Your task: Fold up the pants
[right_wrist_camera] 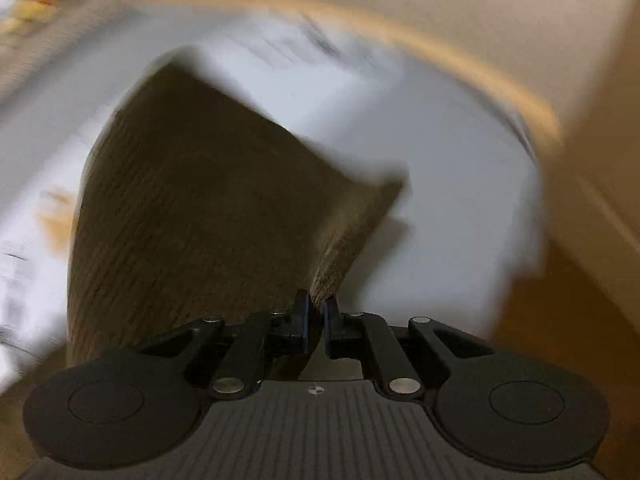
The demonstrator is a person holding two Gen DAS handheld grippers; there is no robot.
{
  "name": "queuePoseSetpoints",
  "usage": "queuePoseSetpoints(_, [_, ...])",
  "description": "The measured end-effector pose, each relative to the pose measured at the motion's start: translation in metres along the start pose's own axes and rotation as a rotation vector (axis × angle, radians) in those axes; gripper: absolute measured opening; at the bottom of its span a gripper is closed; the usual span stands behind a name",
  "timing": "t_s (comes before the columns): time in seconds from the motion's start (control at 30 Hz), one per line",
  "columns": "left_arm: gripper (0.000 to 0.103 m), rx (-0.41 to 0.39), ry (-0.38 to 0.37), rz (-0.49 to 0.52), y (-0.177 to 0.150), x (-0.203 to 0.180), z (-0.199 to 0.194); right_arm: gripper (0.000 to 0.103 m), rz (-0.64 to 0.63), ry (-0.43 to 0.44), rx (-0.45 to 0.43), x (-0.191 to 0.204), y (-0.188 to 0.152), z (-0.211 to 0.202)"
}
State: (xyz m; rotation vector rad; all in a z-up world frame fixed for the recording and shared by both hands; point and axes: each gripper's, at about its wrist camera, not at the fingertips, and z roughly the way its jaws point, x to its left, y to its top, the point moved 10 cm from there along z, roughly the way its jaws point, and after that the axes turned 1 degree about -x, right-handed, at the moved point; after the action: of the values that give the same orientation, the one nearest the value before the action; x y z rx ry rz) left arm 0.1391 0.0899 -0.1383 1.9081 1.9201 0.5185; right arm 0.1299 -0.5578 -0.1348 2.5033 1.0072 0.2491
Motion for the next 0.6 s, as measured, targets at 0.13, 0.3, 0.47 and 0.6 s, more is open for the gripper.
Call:
queuePoseSetpoints(0.13, [0.084,0.023,0.018,0.008,-0.005,0.003,0.006,0.006,0.181,0.062,0.095,-0.042,-0.007,0.019])
queuePoseSetpoints(0.3, [0.084,0.049,0.035,0.027,-0.013,0.004,0.013,0.006,0.203,0.062,0.094,-0.038,-0.006,0.024])
queuePoseSetpoints(0.47, [0.084,0.090,0.003,-0.009,-0.024,0.013,0.017,0.009,0.237,0.042,0.118,-0.036,-0.012,0.026])
queuePoseSetpoints(0.6, [0.083,0.101,0.003,-0.016,-0.033,0.030,0.014,0.030,0.209,-0.067,0.044,-0.043,-0.001,0.012])
